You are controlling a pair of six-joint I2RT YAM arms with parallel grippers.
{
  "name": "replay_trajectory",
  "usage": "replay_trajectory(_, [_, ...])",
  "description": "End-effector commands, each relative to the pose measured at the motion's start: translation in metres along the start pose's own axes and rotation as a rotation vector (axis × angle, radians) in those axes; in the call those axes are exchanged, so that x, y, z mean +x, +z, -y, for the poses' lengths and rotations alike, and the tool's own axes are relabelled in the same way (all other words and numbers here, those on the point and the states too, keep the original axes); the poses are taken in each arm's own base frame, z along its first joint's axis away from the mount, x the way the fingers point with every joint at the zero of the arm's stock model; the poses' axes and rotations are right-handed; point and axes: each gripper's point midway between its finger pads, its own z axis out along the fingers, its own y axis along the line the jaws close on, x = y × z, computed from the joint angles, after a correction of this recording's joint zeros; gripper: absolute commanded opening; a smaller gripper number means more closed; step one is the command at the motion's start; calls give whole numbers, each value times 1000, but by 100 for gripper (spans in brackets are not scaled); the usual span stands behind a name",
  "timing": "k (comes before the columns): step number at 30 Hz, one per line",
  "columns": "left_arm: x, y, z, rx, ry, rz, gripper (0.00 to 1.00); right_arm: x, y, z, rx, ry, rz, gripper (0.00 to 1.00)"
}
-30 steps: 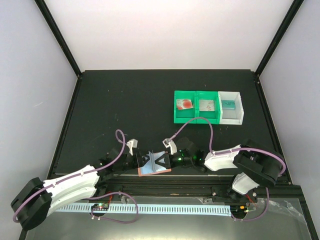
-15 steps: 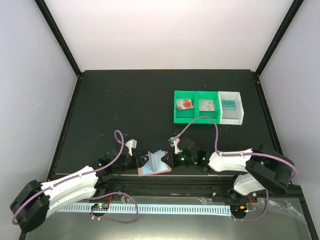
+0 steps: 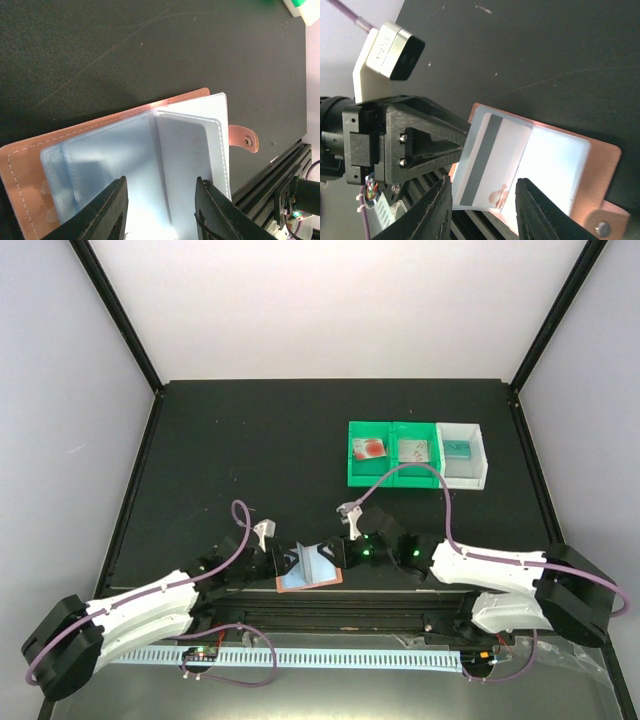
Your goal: Take the credit cards out of the card holder
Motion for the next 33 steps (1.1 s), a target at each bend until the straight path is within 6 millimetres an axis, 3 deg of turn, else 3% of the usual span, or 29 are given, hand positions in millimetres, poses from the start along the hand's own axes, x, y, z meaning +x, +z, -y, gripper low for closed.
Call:
replay_trajectory(1, [-8,0,23,62,16,3,39,6,10,-20,-43,-13,-44,38])
replay_trajectory(7, [-7,3,28,77,18,-15,39,21,28,-38,-74,-39,-104,43])
replay_trajectory(13, [-6,4,29,82,21,-25,39,34,43,-35,-67,-40,-151,43])
replay_trajectory(20, [-5,4,27,75,25,-26,39,35,48,-28,-39,-45,-151,30])
replay_trajectory(33, [-5,4,25,67,27,-24,39,41,52,-14,13,-48,-156,17])
